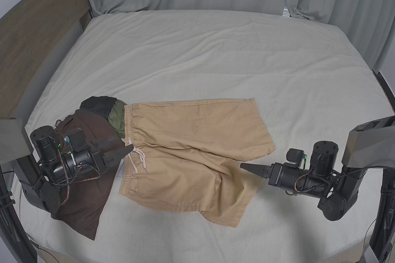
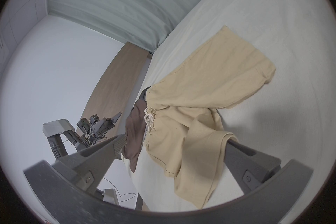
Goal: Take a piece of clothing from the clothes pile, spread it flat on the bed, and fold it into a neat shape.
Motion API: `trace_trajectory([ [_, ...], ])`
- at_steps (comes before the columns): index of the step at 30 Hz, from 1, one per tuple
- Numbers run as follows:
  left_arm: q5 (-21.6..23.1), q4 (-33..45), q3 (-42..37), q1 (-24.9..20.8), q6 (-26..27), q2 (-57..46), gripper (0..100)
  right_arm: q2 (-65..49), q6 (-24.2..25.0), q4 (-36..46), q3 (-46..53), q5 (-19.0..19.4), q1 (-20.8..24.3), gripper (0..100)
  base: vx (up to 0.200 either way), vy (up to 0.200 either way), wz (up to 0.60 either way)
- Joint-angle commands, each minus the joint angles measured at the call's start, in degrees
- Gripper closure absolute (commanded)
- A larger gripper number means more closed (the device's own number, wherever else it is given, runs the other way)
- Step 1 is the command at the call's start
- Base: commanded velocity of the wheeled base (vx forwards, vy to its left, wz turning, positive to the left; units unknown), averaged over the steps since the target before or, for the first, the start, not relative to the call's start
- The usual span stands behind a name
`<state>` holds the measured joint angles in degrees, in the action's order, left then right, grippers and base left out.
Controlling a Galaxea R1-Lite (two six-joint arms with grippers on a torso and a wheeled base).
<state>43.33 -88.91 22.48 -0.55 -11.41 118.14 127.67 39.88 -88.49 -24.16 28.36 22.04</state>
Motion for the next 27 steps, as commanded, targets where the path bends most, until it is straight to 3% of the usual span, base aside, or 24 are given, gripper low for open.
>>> trace_trajectory([
  [1, 0.0, 0.0, -0.1, -0.1, 0.0, 0.0, 0, -1.2, 0.0, 0.1, -0.4, -0.3, 0.1, 0, 0.000, 0.000, 0.00],
  [12, 0.0, 0.0, -0.2, -0.2, 0.0, 0.1, 0, 5.4, 0.4, 0.2, 0.0, -2.3, -1.5, 0, 0.000, 0.000, 0.00],
  [27, 0.0, 0.0, -0.3, -0.2, 0.1, 0.2, 0, 10.1, 8.7, 0.2, 0.1, -2.4, 1.2, 0, 0.000, 0.000, 0.00],
])
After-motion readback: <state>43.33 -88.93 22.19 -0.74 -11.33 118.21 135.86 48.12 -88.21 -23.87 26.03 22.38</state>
